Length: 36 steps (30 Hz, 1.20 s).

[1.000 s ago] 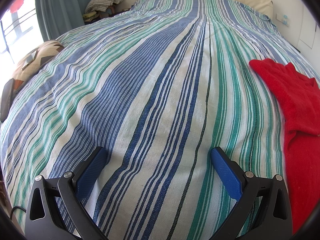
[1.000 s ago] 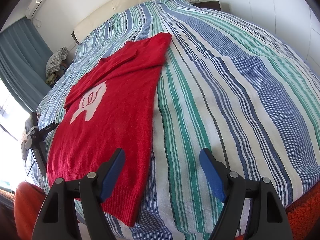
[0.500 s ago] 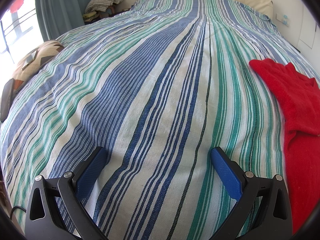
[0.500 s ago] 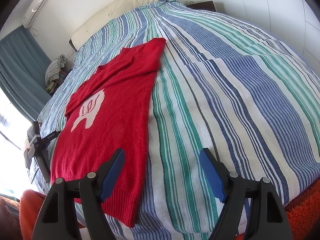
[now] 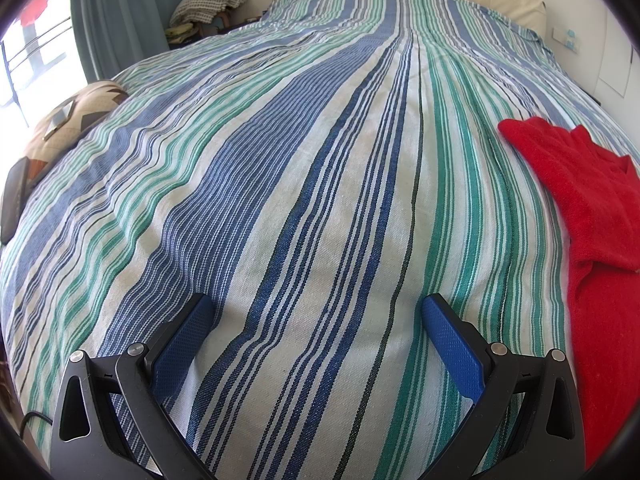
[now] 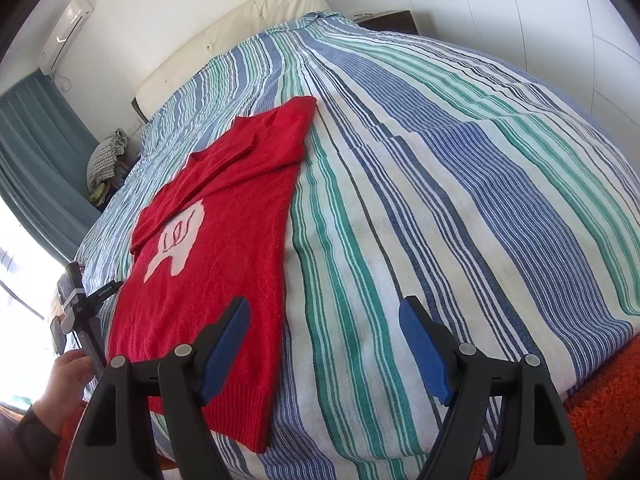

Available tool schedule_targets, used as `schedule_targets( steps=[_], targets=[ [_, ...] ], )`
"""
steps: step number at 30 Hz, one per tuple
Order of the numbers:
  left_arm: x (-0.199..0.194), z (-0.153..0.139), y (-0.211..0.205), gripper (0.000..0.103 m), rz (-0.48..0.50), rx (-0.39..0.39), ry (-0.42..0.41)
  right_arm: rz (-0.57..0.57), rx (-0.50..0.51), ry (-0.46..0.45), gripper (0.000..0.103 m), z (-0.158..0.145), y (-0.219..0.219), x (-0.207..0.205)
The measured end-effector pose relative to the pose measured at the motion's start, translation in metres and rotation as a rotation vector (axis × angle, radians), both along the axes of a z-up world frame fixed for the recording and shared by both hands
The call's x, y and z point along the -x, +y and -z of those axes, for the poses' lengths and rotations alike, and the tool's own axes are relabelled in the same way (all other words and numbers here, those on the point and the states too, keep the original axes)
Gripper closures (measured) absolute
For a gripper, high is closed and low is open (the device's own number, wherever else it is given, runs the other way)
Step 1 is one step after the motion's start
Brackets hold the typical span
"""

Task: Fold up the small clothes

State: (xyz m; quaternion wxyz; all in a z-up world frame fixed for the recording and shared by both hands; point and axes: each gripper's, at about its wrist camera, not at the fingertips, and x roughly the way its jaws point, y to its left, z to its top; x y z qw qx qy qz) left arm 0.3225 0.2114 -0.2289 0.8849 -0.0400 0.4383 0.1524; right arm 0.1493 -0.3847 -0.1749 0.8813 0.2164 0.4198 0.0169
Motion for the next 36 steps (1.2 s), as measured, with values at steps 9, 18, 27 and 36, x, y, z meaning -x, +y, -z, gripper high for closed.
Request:
schedule_targets(
  steps=[9, 18, 27, 36],
  targets=[
    [-0.001, 0.001, -0.001, 0.0, 0.0, -0.001, -0.001, -0.007, 0.004, 0.031, 0.027, 0.008, 0.003, -0.007],
    [0.002, -0.015, 0.004, 0.002, 0.048, 0.113, 0.116, -0.033, -0.01, 0.025, 0.027, 0.0, 0.003, -0.007],
    [0.177, -0.043, -0.07, 0.002, 0.508, 0.472, 0.204, -0.238, -0.248, 0.224, 0.025, 0.0, 0.008, 0.002],
    [0.178, -0.017, -0.098, 0.041, 0.498, 0.526, 0.284, -0.31, -0.212, 0.312, 0.026, 0.038, 0.048, -0.003]
  ],
)
